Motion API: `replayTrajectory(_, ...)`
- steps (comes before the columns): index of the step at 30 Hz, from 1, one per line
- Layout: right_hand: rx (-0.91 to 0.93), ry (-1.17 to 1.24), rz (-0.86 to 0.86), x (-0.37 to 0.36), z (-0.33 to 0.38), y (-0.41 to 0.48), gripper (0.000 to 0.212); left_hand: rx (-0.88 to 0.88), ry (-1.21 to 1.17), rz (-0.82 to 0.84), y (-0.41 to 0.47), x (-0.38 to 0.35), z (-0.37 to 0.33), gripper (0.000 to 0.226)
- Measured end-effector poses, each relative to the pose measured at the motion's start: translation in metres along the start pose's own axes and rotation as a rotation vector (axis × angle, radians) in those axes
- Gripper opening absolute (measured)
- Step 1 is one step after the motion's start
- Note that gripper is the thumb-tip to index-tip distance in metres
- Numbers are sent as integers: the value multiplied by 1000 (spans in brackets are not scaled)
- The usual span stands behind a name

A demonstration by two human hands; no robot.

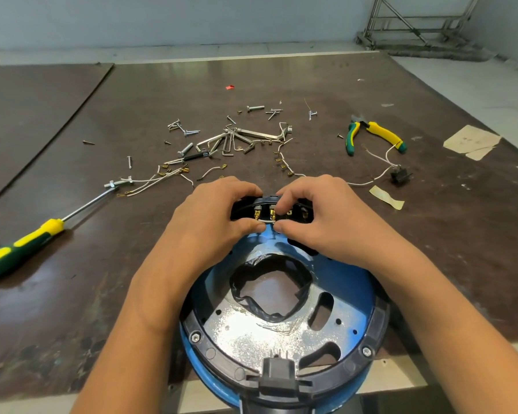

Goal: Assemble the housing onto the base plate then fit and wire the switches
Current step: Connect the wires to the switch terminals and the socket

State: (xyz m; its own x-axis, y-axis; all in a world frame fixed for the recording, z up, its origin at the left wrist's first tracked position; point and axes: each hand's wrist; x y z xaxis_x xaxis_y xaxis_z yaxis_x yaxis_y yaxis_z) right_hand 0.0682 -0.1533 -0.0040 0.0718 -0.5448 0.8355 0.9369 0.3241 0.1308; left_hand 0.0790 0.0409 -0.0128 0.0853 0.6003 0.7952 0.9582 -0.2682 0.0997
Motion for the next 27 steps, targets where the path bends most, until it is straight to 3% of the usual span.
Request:
replayTrajectory(11, -30, 1, 2, -1, -1, 2, 10, -32, -120, -41, -2, -1, 0, 50)
replayTrajectory(18, -8, 2, 10, 0, -2, 2, 7, -95, -124, -14, -4, -1, -4, 14)
replayTrajectory(27, -4, 29, 12, 1, -4, 2, 10, -102, -73, -31, -3, -1, -5, 8)
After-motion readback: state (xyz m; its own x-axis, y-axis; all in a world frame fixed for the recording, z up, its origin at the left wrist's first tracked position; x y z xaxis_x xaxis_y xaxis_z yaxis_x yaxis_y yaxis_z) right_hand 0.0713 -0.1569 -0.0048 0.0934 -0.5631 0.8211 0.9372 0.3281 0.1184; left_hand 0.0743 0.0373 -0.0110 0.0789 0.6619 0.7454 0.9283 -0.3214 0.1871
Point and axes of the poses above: each hand's wrist, its own y-axis towards the middle knuckle, its own x-axis out of the back of the hand, z = x × y, and after that the axes turned 7 degrees about -y, right-handed
